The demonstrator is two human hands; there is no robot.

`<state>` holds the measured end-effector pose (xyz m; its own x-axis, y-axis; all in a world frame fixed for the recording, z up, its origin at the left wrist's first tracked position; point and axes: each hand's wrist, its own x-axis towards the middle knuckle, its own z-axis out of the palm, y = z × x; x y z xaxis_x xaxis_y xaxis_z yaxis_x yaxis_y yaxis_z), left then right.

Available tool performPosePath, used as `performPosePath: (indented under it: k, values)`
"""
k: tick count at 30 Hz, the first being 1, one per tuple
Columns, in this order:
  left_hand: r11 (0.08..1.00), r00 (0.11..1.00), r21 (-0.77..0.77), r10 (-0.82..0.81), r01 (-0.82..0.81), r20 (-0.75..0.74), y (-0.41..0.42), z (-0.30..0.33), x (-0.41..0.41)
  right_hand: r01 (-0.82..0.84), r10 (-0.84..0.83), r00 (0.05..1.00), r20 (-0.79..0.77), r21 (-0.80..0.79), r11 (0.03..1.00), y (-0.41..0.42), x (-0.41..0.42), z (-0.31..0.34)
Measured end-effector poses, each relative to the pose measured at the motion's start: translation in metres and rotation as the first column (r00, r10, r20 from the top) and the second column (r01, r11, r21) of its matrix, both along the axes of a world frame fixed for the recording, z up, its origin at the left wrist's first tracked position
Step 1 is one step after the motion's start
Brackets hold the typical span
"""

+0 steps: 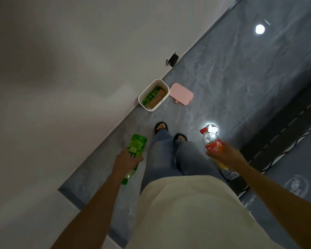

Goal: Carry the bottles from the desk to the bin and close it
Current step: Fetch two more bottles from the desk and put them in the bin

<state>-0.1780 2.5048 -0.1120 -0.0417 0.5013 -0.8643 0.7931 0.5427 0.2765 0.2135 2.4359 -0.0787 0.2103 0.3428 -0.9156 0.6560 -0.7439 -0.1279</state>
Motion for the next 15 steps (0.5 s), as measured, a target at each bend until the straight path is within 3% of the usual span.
performPosePath:
  k: [2, 5, 7, 12, 15]
  values:
    - [0.999, 0.999, 0.042, 0.02, -0.021, 0.037, 0.026, -0.002, 0.011, -0.019, 0.016, 0.995, 0.095, 0.027, 0.999, 0.01, 0.008, -0.004]
    - [0.996, 0.997, 0.071, 0.053, -0.057, 0.05, 0.058, -0.011, 0.027, -0.117, 0.119, 0.988, 0.094, -0.024, 0.993, 0.029, 0.01, -0.006]
    - [0.993, 0.996, 0.089, 0.072, -0.076, 0.046, 0.075, -0.023, 0.039, -0.078, 0.078, 0.994, 0.08, -0.007, 0.997, 0.05, 0.015, -0.023]
    - [0.992, 0.995, 0.079, 0.095, -0.097, 0.029, 0.099, -0.074, 0.071, -0.172, 0.163, 0.983, 0.084, 0.12, 0.978, 0.12, 0.024, -0.086]
    - [0.992, 0.998, 0.112, 0.061, -0.064, 0.027, 0.107, -0.121, 0.087, -0.357, 0.339, 0.933, 0.118, 0.211, 0.91, 0.189, 0.016, -0.134]
